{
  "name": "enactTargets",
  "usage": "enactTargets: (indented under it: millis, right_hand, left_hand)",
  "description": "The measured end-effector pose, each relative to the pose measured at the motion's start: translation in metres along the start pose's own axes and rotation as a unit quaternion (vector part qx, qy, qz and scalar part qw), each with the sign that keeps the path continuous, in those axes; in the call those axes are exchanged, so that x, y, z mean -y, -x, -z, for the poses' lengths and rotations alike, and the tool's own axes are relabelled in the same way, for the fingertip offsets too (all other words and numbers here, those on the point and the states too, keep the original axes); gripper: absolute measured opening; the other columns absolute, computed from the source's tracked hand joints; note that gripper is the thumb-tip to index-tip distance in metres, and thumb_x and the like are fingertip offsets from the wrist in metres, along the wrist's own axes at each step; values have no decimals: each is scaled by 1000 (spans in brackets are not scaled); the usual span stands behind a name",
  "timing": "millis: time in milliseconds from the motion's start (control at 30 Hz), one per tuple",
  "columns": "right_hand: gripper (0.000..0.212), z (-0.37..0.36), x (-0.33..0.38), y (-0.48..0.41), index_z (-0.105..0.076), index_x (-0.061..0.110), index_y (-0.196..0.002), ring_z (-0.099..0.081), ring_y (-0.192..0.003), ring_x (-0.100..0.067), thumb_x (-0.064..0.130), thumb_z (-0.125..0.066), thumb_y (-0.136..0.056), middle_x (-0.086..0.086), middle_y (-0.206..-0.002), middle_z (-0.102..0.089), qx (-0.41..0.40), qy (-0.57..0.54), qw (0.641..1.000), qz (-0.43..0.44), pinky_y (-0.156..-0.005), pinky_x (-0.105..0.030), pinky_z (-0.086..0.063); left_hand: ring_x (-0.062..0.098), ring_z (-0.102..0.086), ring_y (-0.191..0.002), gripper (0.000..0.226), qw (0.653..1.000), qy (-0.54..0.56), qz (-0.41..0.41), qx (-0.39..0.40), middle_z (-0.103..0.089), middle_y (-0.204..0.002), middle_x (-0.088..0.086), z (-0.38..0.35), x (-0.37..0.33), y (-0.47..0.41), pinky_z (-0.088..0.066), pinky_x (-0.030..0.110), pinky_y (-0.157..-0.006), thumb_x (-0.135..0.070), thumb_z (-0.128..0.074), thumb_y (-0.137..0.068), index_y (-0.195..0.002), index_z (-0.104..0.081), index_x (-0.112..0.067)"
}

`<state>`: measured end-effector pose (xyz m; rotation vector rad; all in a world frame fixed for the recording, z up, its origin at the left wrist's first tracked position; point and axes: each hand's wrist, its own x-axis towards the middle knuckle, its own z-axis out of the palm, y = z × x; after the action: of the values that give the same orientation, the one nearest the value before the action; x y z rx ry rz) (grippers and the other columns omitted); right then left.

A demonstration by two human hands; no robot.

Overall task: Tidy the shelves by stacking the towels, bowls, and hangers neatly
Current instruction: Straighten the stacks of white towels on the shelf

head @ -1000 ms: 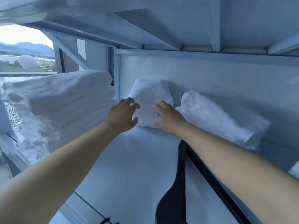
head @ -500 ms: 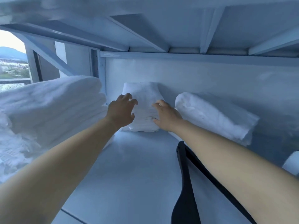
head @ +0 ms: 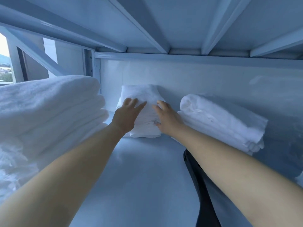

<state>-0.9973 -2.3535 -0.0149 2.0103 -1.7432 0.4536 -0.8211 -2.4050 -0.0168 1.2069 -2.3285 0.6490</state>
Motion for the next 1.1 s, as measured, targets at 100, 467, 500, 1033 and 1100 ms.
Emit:
enactTargets:
  millis: [100,467,500,1033,1100]
  right_hand:
    - [64,-7,3,-8,-27,11,-140,-22,-133,-29,15,-60,-85,-8,-148,-17,12,5,1000,1,-98,-43,-40]
    - [78,-29,3,-27,-23,24,-143,-9,-138,-32,7,-62,-78,-5,-154,-4,-35,-13,999,-5,-97,-44,-43]
    - [80,-30,2,-28,-22,26,-144,-11,-137,-32,5,-61,-78,-5,-153,-6,-38,-21,999,-6,-98,-42,-42]
    - [66,-33,0,-20,-48,26,-134,-43,-118,-31,8,-70,-74,-9,-136,-39,-73,-82,994,-12,-96,-36,-39]
    - [65,-31,2,-18,-47,26,-135,-43,-119,-31,9,-69,-76,-9,-137,-38,-70,-81,994,-5,-97,-35,-38]
  left_hand:
    - [26,-30,-126,86,1000,-30,4,-4,-29,-142,2,-5,3,0,-52,30,-66,0,-57,-80,-148,-13,-28]
    - [23,-35,-122,79,999,3,29,-21,-32,-140,-2,-15,15,2,-52,30,-67,7,-50,-80,-145,-22,-28]
    - [23,-34,-124,78,999,8,28,-21,-31,-141,-2,-16,15,2,-53,31,-68,6,-49,-80,-145,-22,-27]
    - [23,-37,-117,66,999,-16,30,-28,-33,-135,5,-8,4,3,-49,27,-60,5,-52,-78,-132,-35,-29]
    - [24,-37,-119,66,999,-14,22,-29,-33,-137,6,-9,6,6,-52,28,-62,4,-53,-79,-133,-34,-28]
